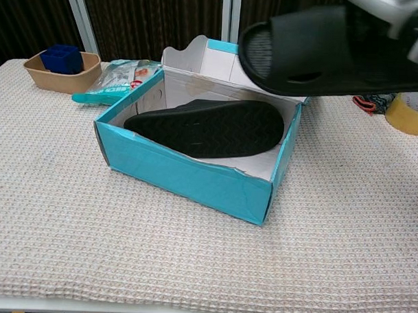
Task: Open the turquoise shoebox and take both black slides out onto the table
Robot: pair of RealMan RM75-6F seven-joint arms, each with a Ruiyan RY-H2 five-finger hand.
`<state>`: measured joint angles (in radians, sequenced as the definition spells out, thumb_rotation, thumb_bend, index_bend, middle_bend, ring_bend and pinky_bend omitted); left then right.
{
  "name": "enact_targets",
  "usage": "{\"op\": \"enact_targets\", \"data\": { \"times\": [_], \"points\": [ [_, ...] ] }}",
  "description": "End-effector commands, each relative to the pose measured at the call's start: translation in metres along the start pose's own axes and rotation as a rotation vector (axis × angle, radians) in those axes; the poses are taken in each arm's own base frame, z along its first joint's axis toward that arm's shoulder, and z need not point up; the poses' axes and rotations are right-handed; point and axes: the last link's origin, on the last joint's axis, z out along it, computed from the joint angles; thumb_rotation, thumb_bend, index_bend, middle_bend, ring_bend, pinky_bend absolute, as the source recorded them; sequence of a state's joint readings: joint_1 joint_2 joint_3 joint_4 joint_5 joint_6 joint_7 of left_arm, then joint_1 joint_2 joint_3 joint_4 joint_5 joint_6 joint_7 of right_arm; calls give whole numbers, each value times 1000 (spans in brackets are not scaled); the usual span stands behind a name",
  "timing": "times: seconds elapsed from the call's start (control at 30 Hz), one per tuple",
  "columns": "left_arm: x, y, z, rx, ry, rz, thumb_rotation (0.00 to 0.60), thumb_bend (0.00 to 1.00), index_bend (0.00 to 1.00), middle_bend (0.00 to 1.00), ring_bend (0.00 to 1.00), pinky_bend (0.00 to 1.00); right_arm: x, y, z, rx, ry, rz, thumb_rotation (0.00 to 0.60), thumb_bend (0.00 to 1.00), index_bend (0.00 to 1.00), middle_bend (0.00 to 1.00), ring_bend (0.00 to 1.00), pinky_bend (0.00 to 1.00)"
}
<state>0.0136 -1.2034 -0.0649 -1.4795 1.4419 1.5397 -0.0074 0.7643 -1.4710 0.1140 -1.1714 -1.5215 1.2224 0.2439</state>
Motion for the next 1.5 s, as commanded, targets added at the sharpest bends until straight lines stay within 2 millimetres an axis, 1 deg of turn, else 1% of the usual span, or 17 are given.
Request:
{"op": "enact_targets", "data": {
  "times": [0.03, 0.17, 0.23, 0.3, 0.33, 0.4, 0.43, 0.47, 0.63, 0.77, 0.9, 1.0, 1.13, 1.23, 1.33, 1.43, 1.5],
  "points": [
    [2, 1, 2, -8, 5, 3, 600, 158, 184, 110, 13, 84, 4, 33, -46, -130, -65, 45, 600, 722, 369, 268, 78, 0],
    [4, 6, 6, -29, 13, 6, 600, 159, 184, 110, 13, 84, -8, 49, -63, -198, -115, 102, 600, 645, 308, 224, 24, 0],
    [5, 9, 9, -46, 17, 9, 600, 159, 184, 110, 13, 84, -19, 55, -67, -220, -171, 94, 600, 591, 246, 189, 4, 0],
    [7, 12, 11, -59, 19, 14, 600, 159, 184, 110, 14, 84, -26, 61, -68, -232, -222, 33, 600, 445, 118, 124, 0, 0],
    [8, 13, 12, -65, 19, 18, 600, 159, 184, 110, 13, 84, -29, 65, -68, -239, -253, -30, 600, 327, 58, 76, 0, 0],
    [9, 15, 14, -72, 19, 22, 600, 159, 184, 111, 13, 84, -31, 70, -66, -248, -279, -144, 600, 104, 2, 9, 0, 0],
    [10, 15, 15, -75, 18, 26, 600, 159, 184, 111, 13, 84, -30, 72, -65, -253, -290, -230, 600, 29, 0, 0, 0, 0],
    [10, 16, 15, -78, 17, 29, 600, 159, 184, 111, 13, 84, -29, 73, -65, -258, -297, -280, 600, 7, 0, 0, 0, 0],
    [13, 19, 21, -93, 18, 39, 600, 159, 184, 110, 13, 84, -14, 73, -63, -282, -325, -432, 600, 0, 0, 0, 0, 0],
    [14, 22, 25, -103, 19, 43, 600, 158, 184, 110, 13, 84, 0, 75, -67, -301, -389, -461, 600, 0, 0, 0, 0, 0],
    [15, 24, 28, -112, 23, 43, 600, 159, 184, 111, 13, 84, 11, 71, -73, -329, -450, -348, 600, 0, 0, 0, 0, 0],
    [16, 25, 29, -117, 22, 46, 600, 158, 184, 110, 13, 84, 19, 73, -78, -339, -458, -330, 600, 0, 0, 0, 0, 0],
    [18, 25, 31, -124, 28, 46, 600, 158, 184, 110, 13, 84, 26, 73, -88, -366, -451, -213, 600, 0, 0, 0, 0, 0],
    [19, 28, 34, -134, 32, 44, 600, 159, 184, 111, 13, 84, 26, 68, -92, -337, -436, -160, 600, 0, 0, 0, 0, 0],
    [22, 33, 39, -164, 34, 55, 600, 158, 184, 111, 13, 84, 31, 60, -95, -283, -378, -112, 600, 0, 0, 0, 0, 0],
    [28, 43, 46, -217, 39, 44, 600, 158, 184, 110, 13, 84, 39, 55, -97, -228, -323, -79, 600, 70, 0, 0, 0, 0],
    [33, 55, 55, -268, 39, 6, 600, 158, 184, 110, 13, 85, 48, 54, -98, -209, -280, -83, 600, 100, 0, 0, 0, 0]
  ]
}}
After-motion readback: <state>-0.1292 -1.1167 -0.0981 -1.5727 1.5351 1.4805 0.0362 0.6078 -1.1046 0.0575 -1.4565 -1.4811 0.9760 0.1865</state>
